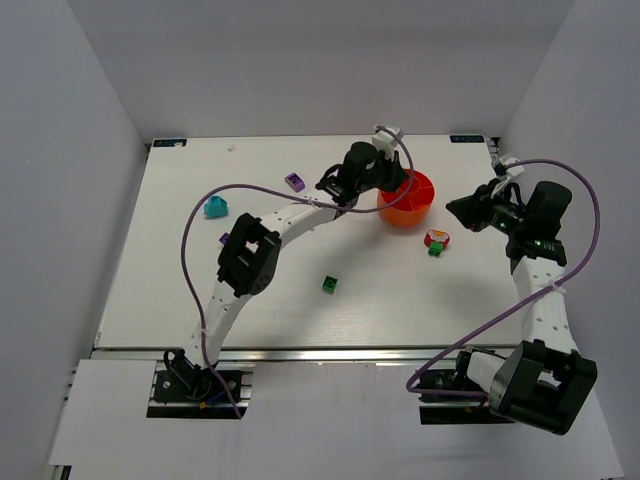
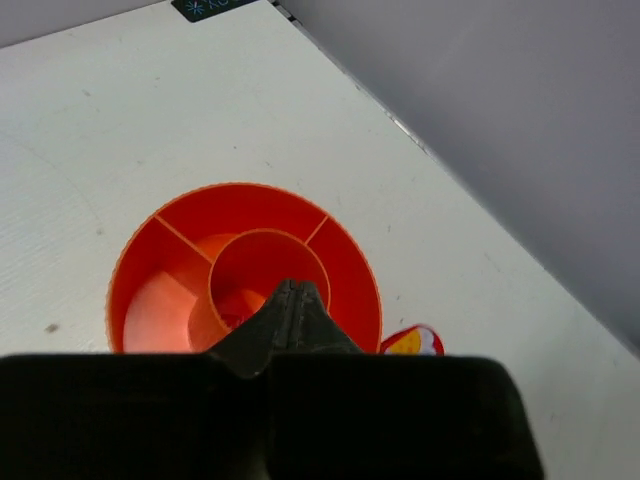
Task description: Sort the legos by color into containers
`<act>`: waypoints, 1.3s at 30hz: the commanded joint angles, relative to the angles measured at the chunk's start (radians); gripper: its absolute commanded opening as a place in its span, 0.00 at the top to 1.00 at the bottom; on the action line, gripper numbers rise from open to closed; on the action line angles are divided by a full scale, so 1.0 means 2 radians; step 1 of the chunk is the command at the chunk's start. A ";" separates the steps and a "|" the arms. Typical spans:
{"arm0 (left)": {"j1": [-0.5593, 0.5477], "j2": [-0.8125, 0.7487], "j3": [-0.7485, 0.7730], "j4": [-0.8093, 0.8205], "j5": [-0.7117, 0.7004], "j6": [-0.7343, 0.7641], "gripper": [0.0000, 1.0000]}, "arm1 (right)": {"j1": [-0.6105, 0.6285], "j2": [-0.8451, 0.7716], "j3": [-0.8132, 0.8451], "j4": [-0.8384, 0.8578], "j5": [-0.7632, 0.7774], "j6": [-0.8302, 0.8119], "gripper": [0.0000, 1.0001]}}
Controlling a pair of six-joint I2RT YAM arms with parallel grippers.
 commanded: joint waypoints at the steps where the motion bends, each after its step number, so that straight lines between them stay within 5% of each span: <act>1: 0.007 -0.127 -0.033 -0.010 -0.006 -0.003 1.00 | -0.007 0.013 0.010 -0.039 -0.046 -0.088 0.75; 4: 0.011 -0.221 -0.128 -0.048 -0.023 0.002 1.00 | -0.004 0.045 0.024 -0.146 -0.062 -0.261 0.47; 6: 0.016 -0.274 -0.184 -0.086 -0.028 0.002 0.97 | -0.003 0.064 0.039 -0.179 -0.037 -0.323 0.41; 7: 0.020 -0.300 -0.213 -0.097 -0.027 0.003 0.70 | -0.001 0.078 0.052 -0.187 -0.001 -0.325 0.40; 9: 0.025 -0.380 -0.295 -0.136 -0.022 0.019 0.38 | 0.000 0.096 0.062 -0.184 0.055 -0.306 0.38; 11: 0.025 -0.457 -0.373 -0.173 -0.028 0.034 0.31 | 0.003 0.110 0.074 -0.179 0.092 -0.280 0.30; 21: 0.025 -0.705 -0.653 -0.175 -0.169 0.090 0.15 | 0.065 0.154 0.044 -0.130 0.273 -0.135 0.26; 32: 0.025 -0.722 -0.647 -0.187 -0.164 0.100 0.14 | 0.118 0.211 0.039 -0.059 0.392 0.009 0.14; 39: 0.025 -0.715 -0.645 -0.188 -0.156 0.100 0.14 | 0.135 0.253 0.047 -0.068 0.382 0.088 0.11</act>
